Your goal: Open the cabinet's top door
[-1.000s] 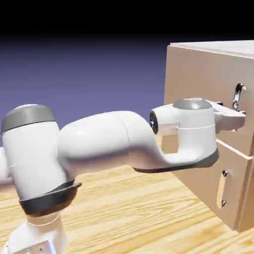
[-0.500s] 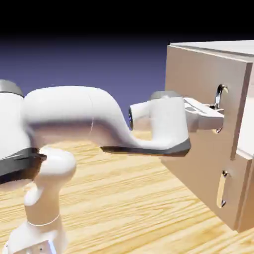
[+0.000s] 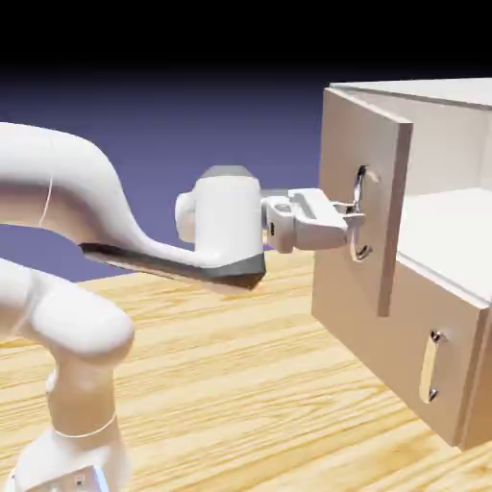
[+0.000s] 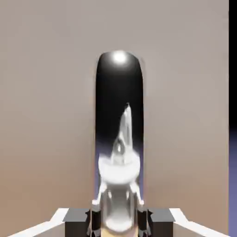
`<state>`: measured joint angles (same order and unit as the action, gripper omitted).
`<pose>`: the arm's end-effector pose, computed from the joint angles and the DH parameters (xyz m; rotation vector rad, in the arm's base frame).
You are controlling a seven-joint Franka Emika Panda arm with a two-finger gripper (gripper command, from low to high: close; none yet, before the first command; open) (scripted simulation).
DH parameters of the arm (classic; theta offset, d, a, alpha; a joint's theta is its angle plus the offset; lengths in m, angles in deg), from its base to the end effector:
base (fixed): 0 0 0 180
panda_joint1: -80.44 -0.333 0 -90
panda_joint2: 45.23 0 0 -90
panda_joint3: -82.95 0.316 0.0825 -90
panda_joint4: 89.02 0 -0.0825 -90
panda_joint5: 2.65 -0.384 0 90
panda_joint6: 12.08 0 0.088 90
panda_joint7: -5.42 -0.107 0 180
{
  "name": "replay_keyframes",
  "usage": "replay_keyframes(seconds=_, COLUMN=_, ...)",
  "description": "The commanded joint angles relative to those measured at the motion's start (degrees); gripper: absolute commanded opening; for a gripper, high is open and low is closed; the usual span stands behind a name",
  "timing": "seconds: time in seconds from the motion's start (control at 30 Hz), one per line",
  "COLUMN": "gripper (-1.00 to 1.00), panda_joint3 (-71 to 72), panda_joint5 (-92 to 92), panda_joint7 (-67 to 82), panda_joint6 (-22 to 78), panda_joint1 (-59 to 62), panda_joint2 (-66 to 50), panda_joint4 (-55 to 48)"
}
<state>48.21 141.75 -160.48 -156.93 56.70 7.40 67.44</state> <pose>0.3430 -0.0672 0.4894 -1.7060 1.1111 -1.9927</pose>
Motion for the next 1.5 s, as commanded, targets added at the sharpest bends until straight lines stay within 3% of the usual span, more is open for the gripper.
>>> replay_keyframes(seconds=0.0, gripper=-1.0, panda_joint3=2.1, panda_joint5=-2.4, panda_joint7=1.0, panda_joint6=0.9, panda_joint1=1.5, panda_joint2=1.2, panda_joint4=1.6)
replay_keyframes(seconds=0.37, gripper=-1.0, panda_joint3=22.3, panda_joint5=-29.8, panda_joint7=12.7, panda_joint6=11.4, panda_joint1=8.9, panda_joint2=15.6, panda_joint4=14.6)
replay_keyframes(seconds=0.8, gripper=-1.0, panda_joint3=47.1, panda_joint5=-62.1, panda_joint7=20.7, panda_joint6=29.0, panda_joint1=2.7, panda_joint2=23.6, panda_joint4=18.8)
replay_keyframes(seconds=1.17, gripper=-1.0, panda_joint3=69.9, panda_joint5=-86.0, panda_joint7=19.5, panda_joint6=47.7, panda_joint1=-0.1, panda_joint2=15.3, panda_joint4=10.6)
replay_keyframes(seconds=1.47, gripper=-1.0, panda_joint3=88.6, panda_joint5=-100.5, panda_joint7=16.2, panda_joint6=64.0, panda_joint1=9.9, panda_joint2=3.4, panda_joint4=-5.6)
